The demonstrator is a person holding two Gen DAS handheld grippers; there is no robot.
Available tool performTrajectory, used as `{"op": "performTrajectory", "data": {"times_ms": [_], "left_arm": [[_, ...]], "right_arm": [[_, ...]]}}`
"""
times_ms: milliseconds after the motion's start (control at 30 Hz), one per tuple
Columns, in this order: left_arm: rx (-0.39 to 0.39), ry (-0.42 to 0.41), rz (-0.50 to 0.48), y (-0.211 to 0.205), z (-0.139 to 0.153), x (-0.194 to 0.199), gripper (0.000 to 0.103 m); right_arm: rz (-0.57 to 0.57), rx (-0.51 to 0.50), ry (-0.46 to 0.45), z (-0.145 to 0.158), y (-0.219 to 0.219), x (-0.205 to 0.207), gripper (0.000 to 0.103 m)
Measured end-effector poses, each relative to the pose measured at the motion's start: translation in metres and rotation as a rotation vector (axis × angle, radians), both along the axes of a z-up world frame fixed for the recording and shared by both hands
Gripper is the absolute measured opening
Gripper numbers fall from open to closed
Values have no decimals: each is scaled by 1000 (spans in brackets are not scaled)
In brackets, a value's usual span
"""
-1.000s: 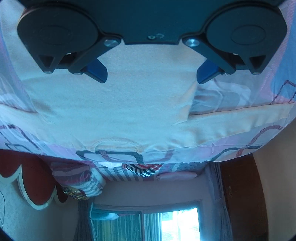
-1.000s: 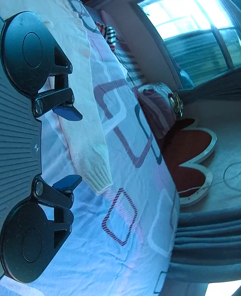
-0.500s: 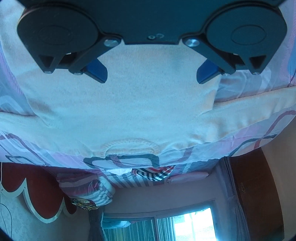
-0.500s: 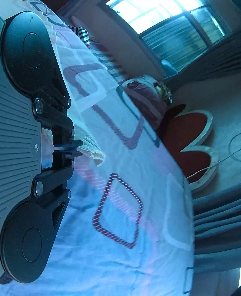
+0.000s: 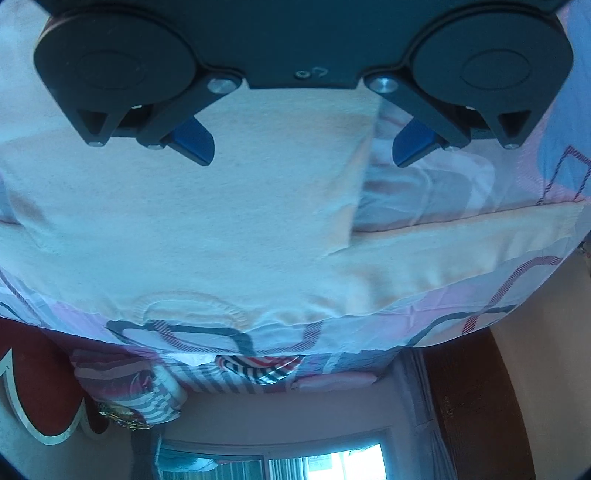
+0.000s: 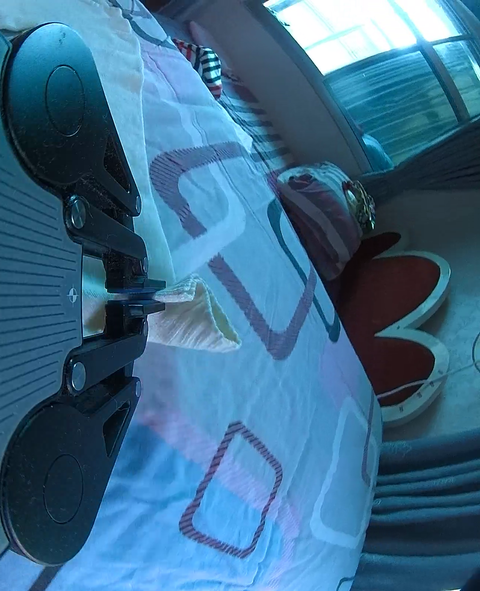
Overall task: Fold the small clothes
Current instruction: 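Fold the held sleeve across the sweater body toward the collar, release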
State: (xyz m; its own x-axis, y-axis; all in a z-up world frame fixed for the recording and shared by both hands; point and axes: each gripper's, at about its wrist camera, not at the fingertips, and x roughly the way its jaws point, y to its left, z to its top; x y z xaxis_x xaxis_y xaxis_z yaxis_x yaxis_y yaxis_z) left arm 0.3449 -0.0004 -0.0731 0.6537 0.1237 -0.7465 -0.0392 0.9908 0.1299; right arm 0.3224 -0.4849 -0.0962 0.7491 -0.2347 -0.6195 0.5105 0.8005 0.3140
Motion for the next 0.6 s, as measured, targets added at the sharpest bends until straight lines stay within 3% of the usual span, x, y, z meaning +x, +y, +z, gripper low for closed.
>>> {"op": "performTrajectory", "data": {"times_ms": [133,233,367,600], "left_arm": [[5,-7,17,14,3,-2,102],[8,-20,21,23,3,-2,93],[-9,-20,23,33,-1,7,92],[-46,-37,28,65,-1,25,94]], "right_arm": [[99,3,-15,6,49,30,2],[203,-26,-28,14,98,49,2],[334,-39,-42,19,168,71,2],[518,-150,-27,12,287,100,2]]}}
